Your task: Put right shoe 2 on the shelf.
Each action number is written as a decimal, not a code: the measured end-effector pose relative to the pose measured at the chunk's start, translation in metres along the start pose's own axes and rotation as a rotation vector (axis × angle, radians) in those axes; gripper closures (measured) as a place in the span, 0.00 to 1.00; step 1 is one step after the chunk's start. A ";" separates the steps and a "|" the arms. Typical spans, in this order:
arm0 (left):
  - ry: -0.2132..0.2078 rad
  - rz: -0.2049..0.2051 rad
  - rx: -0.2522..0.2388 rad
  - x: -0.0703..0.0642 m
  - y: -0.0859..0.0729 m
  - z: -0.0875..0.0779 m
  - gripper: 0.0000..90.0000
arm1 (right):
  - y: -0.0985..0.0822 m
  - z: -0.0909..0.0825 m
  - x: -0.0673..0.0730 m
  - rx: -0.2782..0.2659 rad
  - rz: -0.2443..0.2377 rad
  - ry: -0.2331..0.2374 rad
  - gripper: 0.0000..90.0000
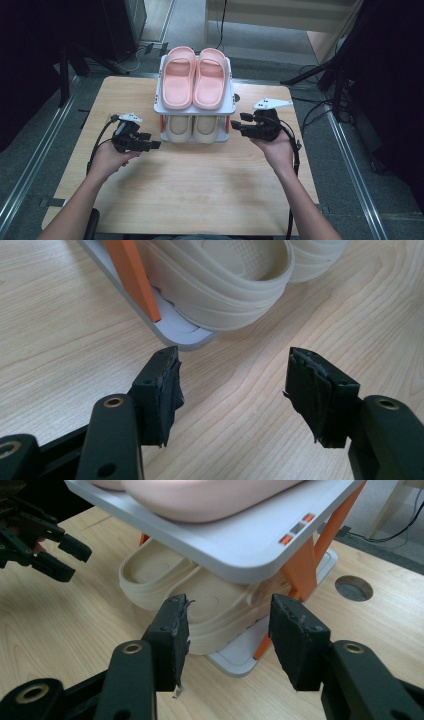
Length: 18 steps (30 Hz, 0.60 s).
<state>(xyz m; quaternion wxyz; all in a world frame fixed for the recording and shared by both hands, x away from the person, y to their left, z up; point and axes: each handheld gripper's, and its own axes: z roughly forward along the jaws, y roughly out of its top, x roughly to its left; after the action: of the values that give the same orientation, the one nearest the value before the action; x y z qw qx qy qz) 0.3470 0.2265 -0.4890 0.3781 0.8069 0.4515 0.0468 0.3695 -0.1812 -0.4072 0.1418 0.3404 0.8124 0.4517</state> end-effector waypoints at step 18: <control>-0.012 0.008 0.022 0.001 0.008 0.010 0.44 | -0.040 -0.002 0.008 -0.031 0.036 -0.007 0.56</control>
<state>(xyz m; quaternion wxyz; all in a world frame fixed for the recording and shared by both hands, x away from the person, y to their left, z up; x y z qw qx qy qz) 0.3573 0.2187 -0.4914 0.3716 0.8131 0.4464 0.0382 0.3458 -0.1912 -0.4386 0.1418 0.3543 0.7985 0.4656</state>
